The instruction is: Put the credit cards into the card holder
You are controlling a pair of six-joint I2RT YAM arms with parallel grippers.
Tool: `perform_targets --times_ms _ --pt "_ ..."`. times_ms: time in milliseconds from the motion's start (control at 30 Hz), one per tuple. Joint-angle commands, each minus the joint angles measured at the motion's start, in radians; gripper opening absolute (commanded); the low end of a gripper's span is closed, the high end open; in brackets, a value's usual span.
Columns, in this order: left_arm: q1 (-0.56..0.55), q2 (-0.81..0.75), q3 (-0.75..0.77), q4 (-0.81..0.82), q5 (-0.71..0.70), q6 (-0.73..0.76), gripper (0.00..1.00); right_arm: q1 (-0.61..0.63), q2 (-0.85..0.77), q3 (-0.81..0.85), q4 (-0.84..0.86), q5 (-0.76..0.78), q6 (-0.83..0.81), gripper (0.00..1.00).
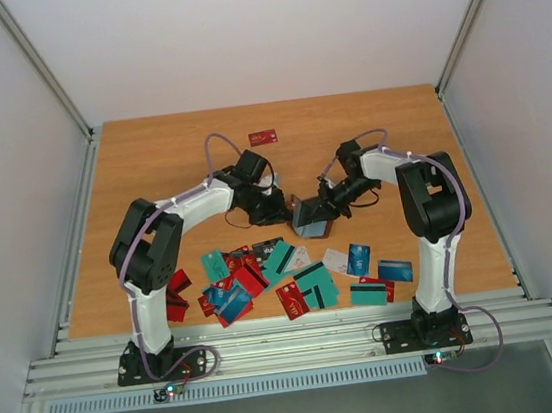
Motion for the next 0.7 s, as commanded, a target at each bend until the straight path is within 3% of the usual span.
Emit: perform_targets --times_ms 0,200,300,433,667 --pt "0.039 0.018 -0.004 0.043 0.112 -0.006 0.16 0.008 0.049 0.056 0.021 -0.018 0.010 0.01" --pt "0.108 -0.088 -0.033 -0.081 0.096 0.029 0.45 0.008 0.097 0.065 0.033 -0.027 0.005 0.01" --pt "0.112 -0.141 0.028 -0.221 0.026 0.120 0.53 0.008 0.109 0.068 0.036 -0.028 0.000 0.01" --pt "0.112 -0.166 0.146 -0.362 -0.035 0.238 0.57 0.008 0.112 0.089 0.027 -0.037 -0.003 0.01" --pt "0.092 -0.146 0.249 -0.344 0.183 0.340 0.54 0.009 0.085 0.158 -0.037 -0.064 -0.015 0.01"
